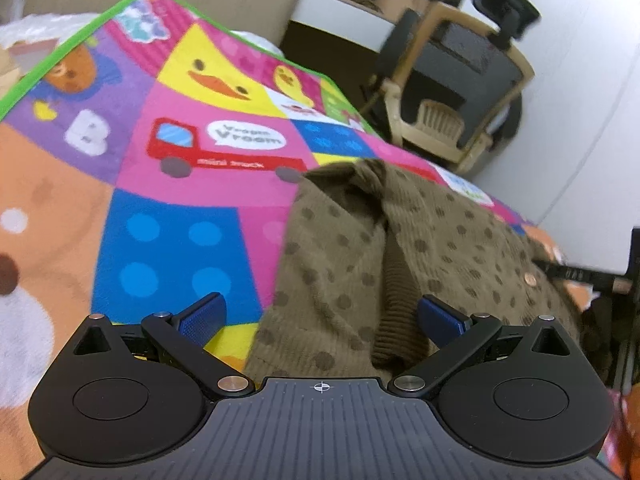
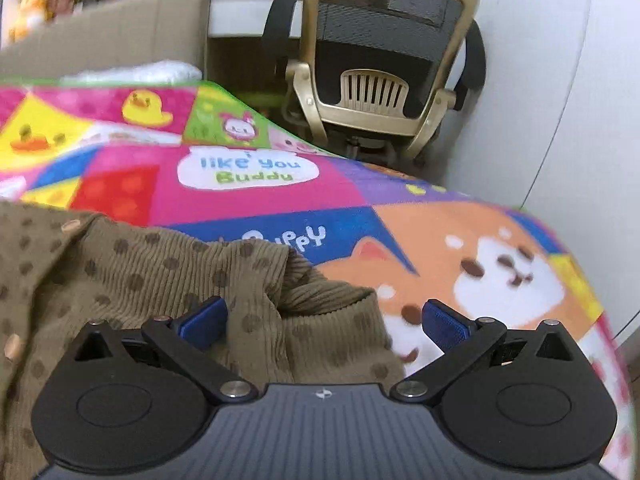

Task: Fold clothes
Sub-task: 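Grasp the folded dress edge with the left tool while the right tool approaches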

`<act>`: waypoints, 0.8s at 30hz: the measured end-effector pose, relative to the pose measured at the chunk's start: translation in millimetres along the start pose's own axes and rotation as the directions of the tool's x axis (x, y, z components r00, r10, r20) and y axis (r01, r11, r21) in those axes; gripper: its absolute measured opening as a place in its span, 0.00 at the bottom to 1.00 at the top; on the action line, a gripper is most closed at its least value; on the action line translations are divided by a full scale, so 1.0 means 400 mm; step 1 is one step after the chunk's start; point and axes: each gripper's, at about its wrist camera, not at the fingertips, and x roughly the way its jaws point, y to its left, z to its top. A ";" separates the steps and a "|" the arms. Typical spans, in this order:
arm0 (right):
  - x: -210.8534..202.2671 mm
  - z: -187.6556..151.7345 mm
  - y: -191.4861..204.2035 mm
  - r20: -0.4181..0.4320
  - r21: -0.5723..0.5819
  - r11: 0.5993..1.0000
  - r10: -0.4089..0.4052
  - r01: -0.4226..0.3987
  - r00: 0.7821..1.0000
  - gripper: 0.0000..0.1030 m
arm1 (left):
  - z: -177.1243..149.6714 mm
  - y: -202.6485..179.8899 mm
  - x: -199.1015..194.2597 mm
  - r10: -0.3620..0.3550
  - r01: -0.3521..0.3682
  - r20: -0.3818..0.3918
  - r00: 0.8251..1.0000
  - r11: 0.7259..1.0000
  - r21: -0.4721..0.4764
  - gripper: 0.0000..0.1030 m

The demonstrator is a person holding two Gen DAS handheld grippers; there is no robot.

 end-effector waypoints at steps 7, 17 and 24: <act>-0.173 -0.015 0.068 0.143 -0.092 0.984 0.162 -0.150 0.976 1.00 | 0.005 -0.004 0.018 -0.008 0.008 0.001 1.000 1.000 0.011 0.96; -0.351 -0.127 0.260 0.114 -0.363 0.858 0.427 -0.363 0.897 1.00 | 0.022 -0.019 0.041 -0.064 0.063 -0.022 0.998 0.997 -0.040 0.12; -0.406 -0.179 0.420 0.119 -0.563 0.750 0.489 -0.347 0.864 1.00 | 0.062 -0.015 -0.008 -0.192 0.193 0.018 0.981 0.969 -0.152 0.11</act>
